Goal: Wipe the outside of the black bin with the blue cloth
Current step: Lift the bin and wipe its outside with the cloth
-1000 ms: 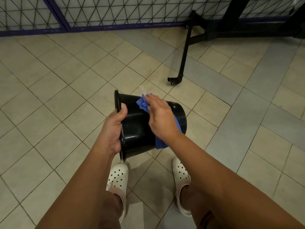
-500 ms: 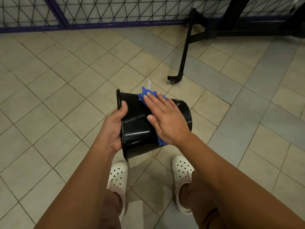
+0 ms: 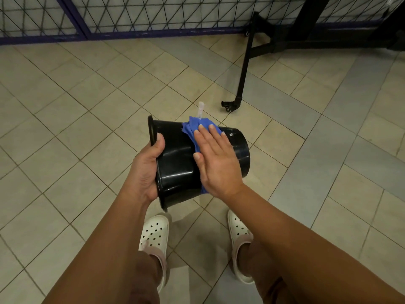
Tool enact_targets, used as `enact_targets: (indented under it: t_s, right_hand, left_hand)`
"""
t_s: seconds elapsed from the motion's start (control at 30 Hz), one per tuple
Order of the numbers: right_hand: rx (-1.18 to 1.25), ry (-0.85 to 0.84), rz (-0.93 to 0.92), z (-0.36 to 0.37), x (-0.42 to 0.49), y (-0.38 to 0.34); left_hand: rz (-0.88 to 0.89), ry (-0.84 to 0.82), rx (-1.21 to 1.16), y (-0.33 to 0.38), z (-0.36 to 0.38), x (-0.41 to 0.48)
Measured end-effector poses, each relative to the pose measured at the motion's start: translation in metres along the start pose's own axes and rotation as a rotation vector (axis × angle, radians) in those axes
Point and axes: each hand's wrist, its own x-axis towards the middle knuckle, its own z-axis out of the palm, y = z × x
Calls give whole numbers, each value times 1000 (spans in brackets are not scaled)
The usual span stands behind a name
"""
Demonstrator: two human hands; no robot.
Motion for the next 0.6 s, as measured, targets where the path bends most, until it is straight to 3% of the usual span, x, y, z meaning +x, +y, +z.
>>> enact_targets:
  t_s: [0.07,0.27,0.37,0.5,0.6]
  right_hand:
    - [5,11,-2,-5,11,10]
    - [97,72,345,4,6,23]
    - [230,223,287,6,0,4]
    - [266,189,104,3,6,2]
    - [209,173,168,0,13,17]
  left_hand:
    - [37,5,-18,1,1,-1]
    - [66,32,8,-1,-2,-2]
    - [34,30,18,-3,-3,1]
    - [35,12,4,-3,0,1]
    - [68,30,13,-4,1,1]
